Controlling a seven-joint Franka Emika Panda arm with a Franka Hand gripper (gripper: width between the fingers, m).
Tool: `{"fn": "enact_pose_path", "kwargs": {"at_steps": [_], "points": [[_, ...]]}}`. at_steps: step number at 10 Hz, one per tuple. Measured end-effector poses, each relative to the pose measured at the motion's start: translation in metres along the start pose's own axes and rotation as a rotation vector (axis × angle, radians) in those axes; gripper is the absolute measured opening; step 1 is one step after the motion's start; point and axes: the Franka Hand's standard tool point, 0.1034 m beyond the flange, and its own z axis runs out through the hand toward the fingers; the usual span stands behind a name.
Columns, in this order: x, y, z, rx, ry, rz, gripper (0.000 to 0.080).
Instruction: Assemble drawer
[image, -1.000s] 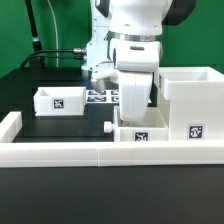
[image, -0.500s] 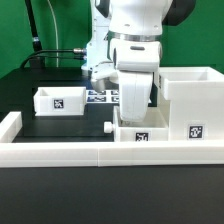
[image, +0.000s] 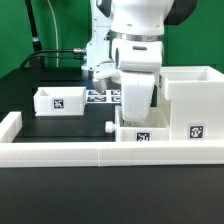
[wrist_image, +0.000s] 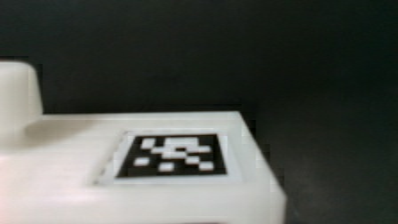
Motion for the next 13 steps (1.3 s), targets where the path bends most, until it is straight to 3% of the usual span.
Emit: {"fn": "enact_pose_path", "kwargs": {"at_steps": [13], "points": [[-0.0036, 0.0018, 0.0011, -0.011, -0.014, -0.027, 0.0042]]}}
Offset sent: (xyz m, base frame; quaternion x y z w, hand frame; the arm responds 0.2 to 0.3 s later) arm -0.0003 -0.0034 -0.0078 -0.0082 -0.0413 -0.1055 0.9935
